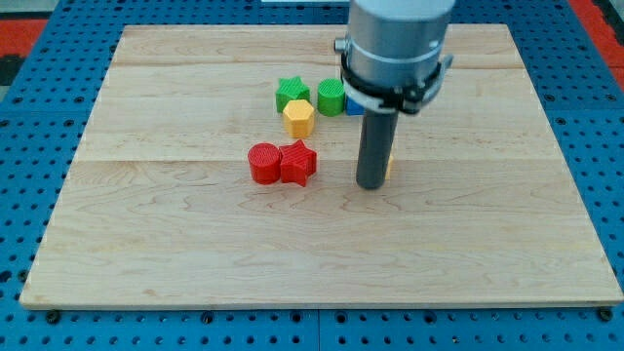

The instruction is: Push the green circle into the cube

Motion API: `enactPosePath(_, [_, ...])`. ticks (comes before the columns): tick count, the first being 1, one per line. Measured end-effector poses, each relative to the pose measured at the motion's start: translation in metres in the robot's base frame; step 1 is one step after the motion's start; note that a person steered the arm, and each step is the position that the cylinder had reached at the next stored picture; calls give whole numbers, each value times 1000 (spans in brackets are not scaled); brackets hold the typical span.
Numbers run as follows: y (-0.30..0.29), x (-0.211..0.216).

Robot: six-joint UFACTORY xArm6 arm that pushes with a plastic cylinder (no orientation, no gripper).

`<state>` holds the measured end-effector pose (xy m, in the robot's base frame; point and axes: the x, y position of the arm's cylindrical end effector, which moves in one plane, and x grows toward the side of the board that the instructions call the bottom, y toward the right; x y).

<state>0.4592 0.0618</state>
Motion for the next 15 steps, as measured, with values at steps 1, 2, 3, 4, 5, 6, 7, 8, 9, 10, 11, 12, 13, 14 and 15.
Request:
enactPosePath(1, [18,-34])
enactPosePath(2, [45,-45])
enactPosePath(3, [87,-36])
enactPosePath(4, [91,-71])
enactPosePath(5, [48,-93])
enactPosePath(6, [-14,-129])
enactPosePath(7, [-54,-147])
enactPosePath(8, [-71,-172])
enactPosePath(9, [-56,-172])
enactPosePath(10, [-53,-151])
enactPosePath(11, [-92,-165])
enactPosePath(12, [-154,-154])
enactPosePath(13, [-221,-152])
enactPosePath(14, [-195,-98])
enactPosePath(15, [-123,-83])
